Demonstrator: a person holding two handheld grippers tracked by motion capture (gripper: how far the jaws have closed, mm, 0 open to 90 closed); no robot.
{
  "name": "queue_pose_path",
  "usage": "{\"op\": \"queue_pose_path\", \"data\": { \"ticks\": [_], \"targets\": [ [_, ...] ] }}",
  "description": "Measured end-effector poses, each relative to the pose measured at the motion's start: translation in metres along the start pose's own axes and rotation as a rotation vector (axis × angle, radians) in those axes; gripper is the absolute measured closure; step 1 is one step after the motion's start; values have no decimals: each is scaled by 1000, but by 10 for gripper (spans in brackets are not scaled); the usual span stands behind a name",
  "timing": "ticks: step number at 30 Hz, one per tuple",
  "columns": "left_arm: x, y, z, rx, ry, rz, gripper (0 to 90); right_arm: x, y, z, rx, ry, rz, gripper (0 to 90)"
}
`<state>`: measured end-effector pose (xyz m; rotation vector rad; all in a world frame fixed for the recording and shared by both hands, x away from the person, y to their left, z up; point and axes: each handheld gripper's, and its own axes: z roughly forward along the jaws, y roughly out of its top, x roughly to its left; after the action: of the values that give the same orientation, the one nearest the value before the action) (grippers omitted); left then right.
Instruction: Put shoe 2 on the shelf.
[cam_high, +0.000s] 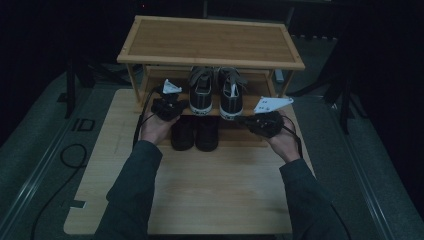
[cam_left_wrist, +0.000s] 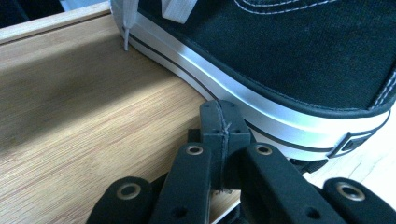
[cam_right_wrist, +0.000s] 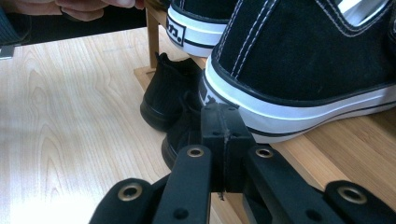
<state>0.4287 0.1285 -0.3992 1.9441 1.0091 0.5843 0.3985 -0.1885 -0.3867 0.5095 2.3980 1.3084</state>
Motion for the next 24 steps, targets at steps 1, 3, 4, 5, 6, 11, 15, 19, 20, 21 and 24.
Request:
{"op": "queue_pose_path", "data": {
  "ticks": [1, 3, 4, 5, 6, 11, 15, 19, 20, 21, 24],
  "targets": [
    [0, 0, 0, -2, 0, -2, 900, 0, 1, 0, -1, -2, -3, 900],
    [0, -1, 0, -6, 3, -3, 900, 0, 2, 1, -2, -1, -6, 900],
    [0, -1, 0, -8, 4, -3, 900, 0, 3, 1, -2, 1, -7, 900],
    [0, -1, 0, -10, 5, -4, 900, 0, 3, 2, -2, 1, -9, 900],
    [0, -1, 0, -11, 4, -5, 900, -1, 4, 3, 1, 3, -10, 900],
    [0, -2, 0, -16, 0, -10, 900, -2, 6, 5, 8, 2, -18, 900],
    [0, -3, 0, -20, -2, -16, 900, -5, 4, 9, 9, -3, -1, 900],
    [0, -3, 0, -20, -1, -16, 900, -4, 5, 10, 13, -9, -7, 900],
    [0, -3, 0, -21, 0, -18, 900, -4, 6, 10, 11, -8, -7, 900],
    [0, -3, 0, -21, 0, -19, 900, -4, 6, 11, 11, -7, -6, 900],
    [0, -3, 0, -21, 0, -19, 900, -5, 6, 12, 12, -4, -4, 900]
  ]
}}
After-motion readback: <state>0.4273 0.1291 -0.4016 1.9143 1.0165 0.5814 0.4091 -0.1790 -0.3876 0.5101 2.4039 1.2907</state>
